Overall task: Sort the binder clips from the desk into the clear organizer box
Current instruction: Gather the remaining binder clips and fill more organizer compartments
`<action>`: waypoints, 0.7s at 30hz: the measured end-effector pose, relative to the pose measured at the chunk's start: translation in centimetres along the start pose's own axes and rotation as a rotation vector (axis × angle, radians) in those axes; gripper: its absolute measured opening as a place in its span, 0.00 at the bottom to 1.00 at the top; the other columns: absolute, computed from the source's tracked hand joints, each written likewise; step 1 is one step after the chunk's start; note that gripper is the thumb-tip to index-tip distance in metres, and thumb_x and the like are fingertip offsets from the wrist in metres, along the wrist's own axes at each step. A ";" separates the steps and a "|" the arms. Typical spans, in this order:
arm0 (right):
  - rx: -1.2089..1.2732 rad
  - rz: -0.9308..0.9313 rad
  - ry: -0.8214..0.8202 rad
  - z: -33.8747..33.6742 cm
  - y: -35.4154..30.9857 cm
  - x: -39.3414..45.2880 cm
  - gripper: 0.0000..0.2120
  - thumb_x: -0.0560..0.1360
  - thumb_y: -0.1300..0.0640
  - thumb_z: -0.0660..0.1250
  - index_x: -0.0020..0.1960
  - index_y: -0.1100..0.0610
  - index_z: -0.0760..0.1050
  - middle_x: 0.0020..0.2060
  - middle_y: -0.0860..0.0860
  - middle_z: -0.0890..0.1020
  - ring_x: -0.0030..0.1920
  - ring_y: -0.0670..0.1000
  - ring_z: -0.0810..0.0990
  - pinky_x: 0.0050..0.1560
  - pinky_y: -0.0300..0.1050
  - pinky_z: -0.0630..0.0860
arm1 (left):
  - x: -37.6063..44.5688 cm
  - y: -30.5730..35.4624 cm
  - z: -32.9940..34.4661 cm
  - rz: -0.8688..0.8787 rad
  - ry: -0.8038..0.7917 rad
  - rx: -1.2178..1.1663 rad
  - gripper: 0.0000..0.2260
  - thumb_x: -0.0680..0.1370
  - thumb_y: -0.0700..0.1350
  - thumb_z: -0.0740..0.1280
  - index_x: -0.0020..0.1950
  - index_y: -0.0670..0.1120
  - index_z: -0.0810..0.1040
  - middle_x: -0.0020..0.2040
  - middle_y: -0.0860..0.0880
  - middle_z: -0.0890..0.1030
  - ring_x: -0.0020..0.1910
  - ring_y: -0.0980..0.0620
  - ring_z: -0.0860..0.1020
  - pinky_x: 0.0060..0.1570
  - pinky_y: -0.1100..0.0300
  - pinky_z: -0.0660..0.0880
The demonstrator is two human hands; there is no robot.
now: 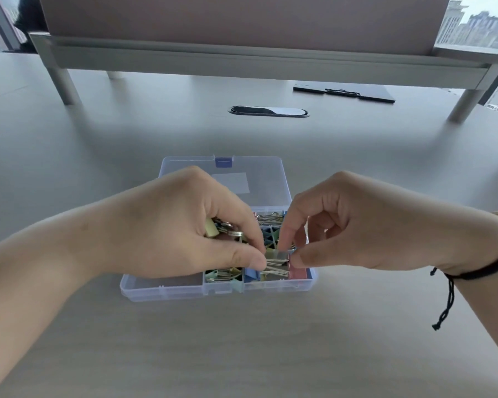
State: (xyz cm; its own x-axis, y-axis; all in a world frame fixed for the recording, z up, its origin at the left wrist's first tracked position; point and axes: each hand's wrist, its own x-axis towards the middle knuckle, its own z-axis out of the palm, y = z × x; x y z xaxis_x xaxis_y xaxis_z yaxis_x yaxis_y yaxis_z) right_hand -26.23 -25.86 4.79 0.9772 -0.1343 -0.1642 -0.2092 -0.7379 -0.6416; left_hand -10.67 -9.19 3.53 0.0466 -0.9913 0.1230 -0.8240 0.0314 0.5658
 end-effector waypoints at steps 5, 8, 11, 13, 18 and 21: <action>0.091 -0.112 0.200 0.7 0.1 0.6 0.02 0.69 0.53 0.75 0.41 0.48 0.84 0.27 0.45 0.80 0.26 0.45 0.70 0.29 0.38 0.67 | 0.2 0.2 -0.4 -0.100 0.156 -0.054 0.05 0.73 0.55 0.69 0.45 0.61 0.84 0.32 0.54 0.83 0.28 0.53 0.79 0.29 0.63 0.74; 0.289 -0.188 0.314 1.5 -0.7 1.1 0.04 0.70 0.53 0.76 0.42 0.51 0.82 0.29 0.50 0.81 0.26 0.49 0.72 0.30 0.43 0.68 | 0.1 -0.1 -1.0 -0.131 0.194 -0.076 0.05 0.75 0.51 0.70 0.49 0.60 0.81 0.33 0.48 0.81 0.28 0.44 0.76 0.28 0.58 0.72; 0.417 -0.231 0.373 2.4 -2.7 2.0 0.07 0.72 0.52 0.75 0.43 0.55 0.80 0.30 0.53 0.82 0.25 0.51 0.77 0.28 0.45 0.75 | -0.1 -0.4 -1.7 -0.156 0.192 -0.030 0.10 0.75 0.48 0.70 0.51 0.61 0.75 0.36 0.49 0.80 0.29 0.48 0.76 0.28 0.58 0.71; 0.371 -0.233 0.399 3.2 -4.3 2.7 0.06 0.72 0.52 0.74 0.43 0.54 0.81 0.32 0.53 0.84 0.28 0.49 0.81 0.32 0.49 0.81 | -0.3 -0.5 -2.2 -0.145 0.176 0.049 0.13 0.73 0.43 0.69 0.49 0.60 0.71 0.34 0.55 0.80 0.27 0.55 0.75 0.26 0.64 0.69; 0.357 -0.174 0.391 3.8 -6.5 4.3 0.03 0.72 0.59 0.75 0.40 0.54 0.84 0.30 0.52 0.85 0.28 0.46 0.83 0.33 0.40 0.80 | -1.7 -0.8 -4.2 -0.207 0.099 0.089 0.13 0.73 0.42 0.71 0.48 0.58 0.73 0.39 0.58 0.84 0.37 0.58 0.81 0.39 0.61 0.78; 0.407 -0.098 0.320 4.2 -7.6 5.0 0.01 0.71 0.62 0.76 0.40 0.58 0.85 0.29 0.54 0.85 0.27 0.47 0.83 0.33 0.39 0.80 | -3.6 -1.8 -5.6 -0.280 0.028 0.007 0.11 0.71 0.52 0.77 0.49 0.60 0.77 0.41 0.52 0.84 0.40 0.49 0.82 0.46 0.46 0.79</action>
State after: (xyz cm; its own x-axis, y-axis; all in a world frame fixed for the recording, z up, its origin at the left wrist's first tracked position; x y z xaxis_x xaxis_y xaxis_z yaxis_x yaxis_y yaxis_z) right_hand -19.92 -18.15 5.71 0.9414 -0.3197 0.1073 -0.0510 -0.4495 -0.8918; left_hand -6.16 -5.01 6.63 0.2888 -0.9573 -0.0150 -0.7808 -0.2446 0.5749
